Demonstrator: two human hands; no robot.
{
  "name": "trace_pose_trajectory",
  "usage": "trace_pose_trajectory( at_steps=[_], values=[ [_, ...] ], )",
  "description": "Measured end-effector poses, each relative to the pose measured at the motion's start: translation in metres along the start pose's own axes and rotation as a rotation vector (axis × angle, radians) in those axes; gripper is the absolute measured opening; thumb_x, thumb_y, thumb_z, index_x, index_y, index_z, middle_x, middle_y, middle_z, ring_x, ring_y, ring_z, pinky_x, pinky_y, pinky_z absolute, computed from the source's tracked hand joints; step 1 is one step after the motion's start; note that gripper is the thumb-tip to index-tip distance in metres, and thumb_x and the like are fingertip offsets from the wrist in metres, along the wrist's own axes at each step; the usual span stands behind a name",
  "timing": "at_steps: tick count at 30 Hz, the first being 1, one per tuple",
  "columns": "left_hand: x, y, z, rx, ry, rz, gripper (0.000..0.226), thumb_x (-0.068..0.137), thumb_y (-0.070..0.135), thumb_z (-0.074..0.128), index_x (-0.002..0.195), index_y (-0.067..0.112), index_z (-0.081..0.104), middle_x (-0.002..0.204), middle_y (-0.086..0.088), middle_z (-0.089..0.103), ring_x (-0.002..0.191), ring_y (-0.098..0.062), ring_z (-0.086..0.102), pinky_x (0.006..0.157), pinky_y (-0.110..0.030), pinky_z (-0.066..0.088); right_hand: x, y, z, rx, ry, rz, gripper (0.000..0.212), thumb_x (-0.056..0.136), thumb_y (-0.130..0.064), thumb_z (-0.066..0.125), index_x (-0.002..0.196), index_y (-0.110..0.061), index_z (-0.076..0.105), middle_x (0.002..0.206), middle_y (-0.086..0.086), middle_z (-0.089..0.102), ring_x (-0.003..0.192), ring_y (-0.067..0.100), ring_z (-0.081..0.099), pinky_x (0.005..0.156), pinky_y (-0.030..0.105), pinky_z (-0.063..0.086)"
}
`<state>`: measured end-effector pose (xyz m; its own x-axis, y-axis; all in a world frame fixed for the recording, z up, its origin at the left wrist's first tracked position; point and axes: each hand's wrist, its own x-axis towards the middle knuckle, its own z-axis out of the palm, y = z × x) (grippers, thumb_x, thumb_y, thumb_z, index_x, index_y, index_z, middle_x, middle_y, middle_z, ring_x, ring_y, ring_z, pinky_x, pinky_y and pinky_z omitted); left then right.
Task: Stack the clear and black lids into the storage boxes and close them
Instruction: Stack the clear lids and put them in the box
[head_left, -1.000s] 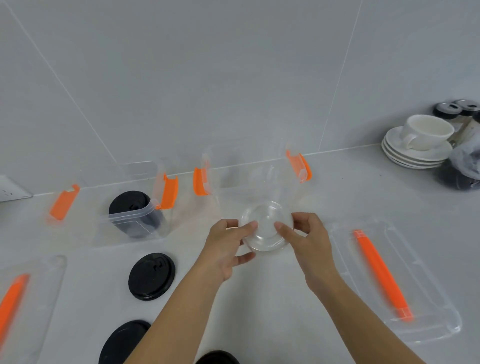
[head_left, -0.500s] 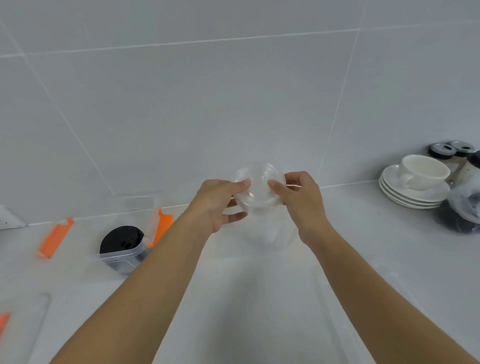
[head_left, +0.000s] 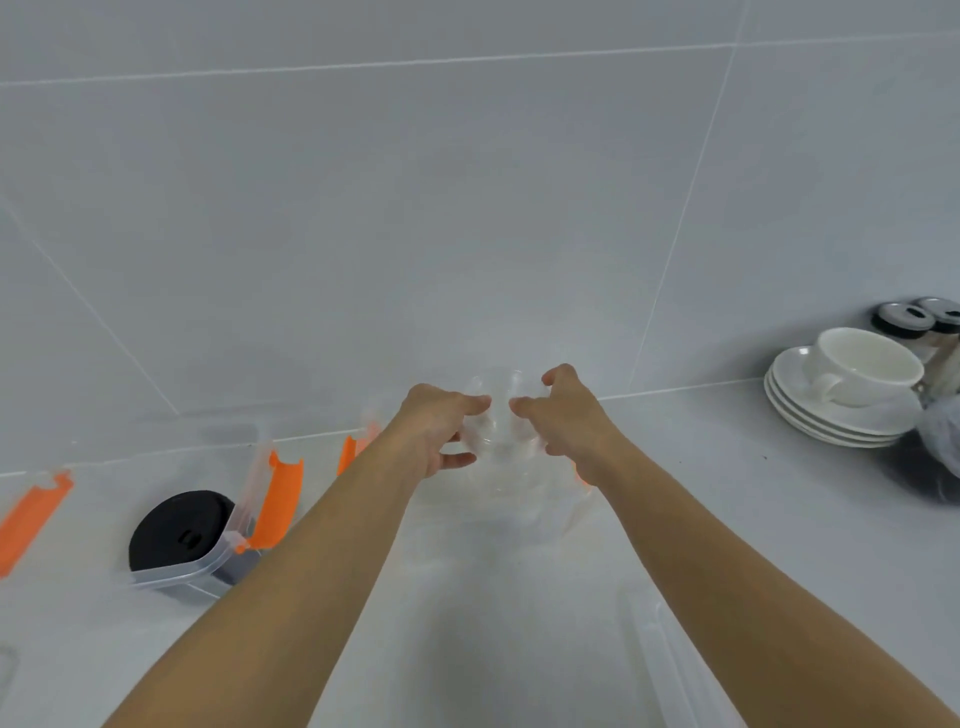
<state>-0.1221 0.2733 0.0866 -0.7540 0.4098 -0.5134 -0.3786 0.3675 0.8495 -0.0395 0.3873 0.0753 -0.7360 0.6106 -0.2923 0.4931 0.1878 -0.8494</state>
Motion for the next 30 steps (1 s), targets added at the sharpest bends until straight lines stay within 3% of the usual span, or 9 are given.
trace_pose_trajectory(
  at_steps=[3,8,12,17,23,30],
  values=[
    [0.009,-0.008,0.003,0.011,0.005,-0.027,0.014,0.082,0.014,0.069,0.078,0.008,0.058,0.084,-0.006,0.060,0.075,-0.021,0.059,0.065,-0.038,0.057,0.006,0.001,0.004,-0.168,-0.046,-0.010,0.049,0.083,-0.034,0.054,0.122,-0.017,0.031,0.085,-0.005,0.046,0.074,0.014,0.051,0.080,0.036,0.049],
    [0.016,-0.020,0.006,0.055,0.009,-0.068,0.020,0.083,0.013,0.067,0.099,0.002,0.060,0.106,-0.014,0.063,0.098,-0.029,0.061,0.071,-0.041,0.057,0.009,0.003,0.009,-0.257,-0.158,0.035,0.059,0.084,-0.035,0.056,0.131,-0.014,0.027,0.099,0.002,0.049,0.076,0.018,0.049,0.065,0.030,0.047],
    [0.017,-0.028,0.010,0.086,-0.004,-0.105,0.030,0.085,0.013,0.066,0.111,0.000,0.058,0.119,-0.016,0.059,0.109,-0.032,0.059,0.072,-0.041,0.057,0.011,0.012,0.015,-0.390,-0.173,0.013,0.060,0.086,-0.032,0.053,0.135,-0.012,0.026,0.077,-0.007,0.043,0.065,0.007,0.043,0.051,0.022,0.035],
    [0.018,-0.034,0.015,0.089,-0.024,-0.135,0.032,0.086,0.017,0.063,0.114,0.001,0.059,0.122,-0.015,0.058,0.109,-0.030,0.058,0.081,-0.046,0.056,0.007,0.013,0.013,-0.565,-0.135,-0.034,0.044,0.088,-0.028,0.049,0.125,-0.008,0.037,0.072,-0.007,0.041,0.068,0.012,0.045,0.048,0.022,0.028],
    [0.018,-0.033,0.016,0.113,-0.028,-0.126,0.044,0.087,0.024,0.063,0.125,0.005,0.053,0.130,-0.011,0.050,0.116,-0.028,0.053,0.088,-0.052,0.051,-0.001,0.014,0.013,-0.744,0.026,-0.137,0.024,0.090,-0.024,0.042,0.107,-0.007,0.043,0.105,0.011,0.051,0.082,0.025,0.041,0.065,0.031,0.034],
    [0.021,-0.033,0.014,0.123,-0.044,-0.125,0.050,0.088,0.036,0.058,0.129,0.008,0.050,0.131,-0.011,0.050,0.111,-0.026,0.051,0.089,-0.047,0.048,-0.007,0.011,0.009,-0.817,0.132,-0.201,0.022,0.092,-0.023,0.038,0.105,-0.006,0.044,0.094,0.009,0.050,0.080,0.028,0.045,0.065,0.033,0.033]
  ],
)
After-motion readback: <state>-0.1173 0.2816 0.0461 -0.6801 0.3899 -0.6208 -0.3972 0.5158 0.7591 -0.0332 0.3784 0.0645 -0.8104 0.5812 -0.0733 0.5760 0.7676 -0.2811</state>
